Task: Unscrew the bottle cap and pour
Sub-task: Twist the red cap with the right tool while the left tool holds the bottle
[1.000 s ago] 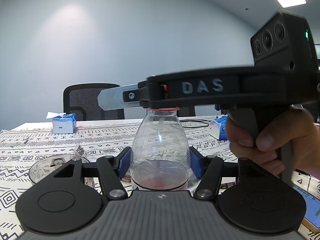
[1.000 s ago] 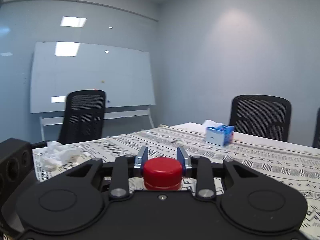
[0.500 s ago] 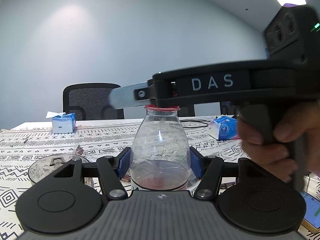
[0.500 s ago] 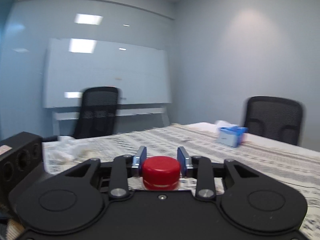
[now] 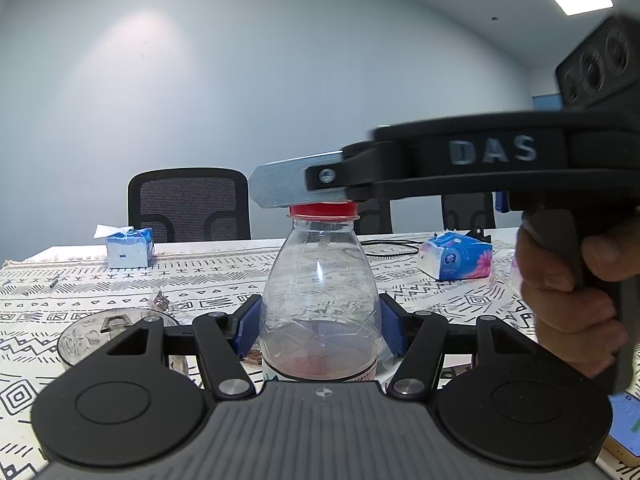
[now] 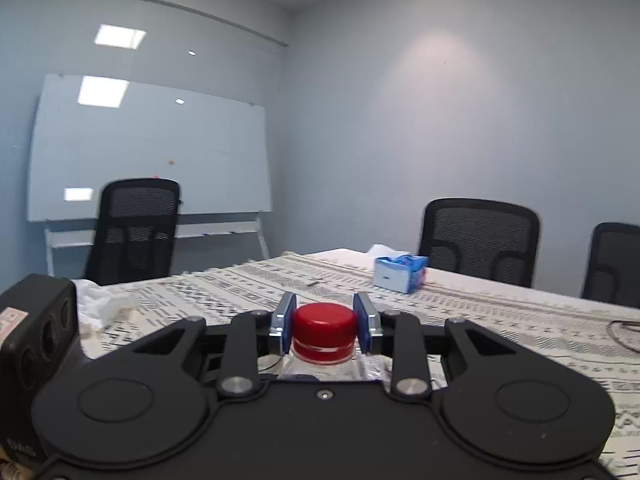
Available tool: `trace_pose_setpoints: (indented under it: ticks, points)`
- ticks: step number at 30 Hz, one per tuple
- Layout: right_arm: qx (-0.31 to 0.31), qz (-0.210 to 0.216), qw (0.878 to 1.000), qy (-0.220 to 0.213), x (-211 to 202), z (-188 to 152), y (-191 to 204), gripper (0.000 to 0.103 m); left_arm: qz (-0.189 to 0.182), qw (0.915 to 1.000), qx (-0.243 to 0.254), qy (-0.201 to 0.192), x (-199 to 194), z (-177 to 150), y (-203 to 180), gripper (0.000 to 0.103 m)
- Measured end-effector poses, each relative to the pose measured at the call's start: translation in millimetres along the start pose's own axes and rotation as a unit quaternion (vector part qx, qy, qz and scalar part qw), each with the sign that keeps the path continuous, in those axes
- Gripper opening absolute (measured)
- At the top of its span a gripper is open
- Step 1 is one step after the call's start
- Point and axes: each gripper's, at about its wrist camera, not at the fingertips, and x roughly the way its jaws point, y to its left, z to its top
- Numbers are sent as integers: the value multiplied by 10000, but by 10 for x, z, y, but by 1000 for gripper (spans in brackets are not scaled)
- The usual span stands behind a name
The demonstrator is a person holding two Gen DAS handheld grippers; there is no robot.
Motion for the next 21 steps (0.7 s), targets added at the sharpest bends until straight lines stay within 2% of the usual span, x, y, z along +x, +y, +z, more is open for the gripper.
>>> trace_pose_setpoints:
  ticks: [5, 7, 9, 11, 12, 13, 15, 18, 21]
  points:
    - [10, 1247, 9920, -203, -3, -55, -375, 33, -70, 10000, 10, 3, -24, -3, -20, 58]
    - [220, 1545, 9877, -116, 33, -38, -504, 33, -71, 10000, -15, 4, -29, -6, -13, 58]
    - [160, 1478, 9889, -17, 32, 1, -485, 34, -61, 10000, -52, 16, -30, -5, -1, 58]
    - [97, 1222, 9924, 58, 21, 31, -402, 34, -72, 9999, -120, 31, -28, -2, 23, 58]
    - [36, 1027, 9947, 60, 14, 44, -333, 38, -74, 9999, -119, 31, -34, -4, 20, 58]
    - [-21, 907, 9959, 63, 21, 52, -282, 46, -72, 9999, -106, 29, -36, -6, 15, 58]
    - [-136, 667, 9977, 69, 35, 69, -181, 50, -64, 9999, -84, 25, -36, -8, 6, 58]
    - [-112, 529, 9985, 78, 111, 71, -160, 50, -75, 9999, -102, 31, -29, -8, 28, 58]
    - [-78, 591, 9982, 117, 118, 35, -247, 50, -62, 10000, -54, 19, -23, -13, 16, 58]
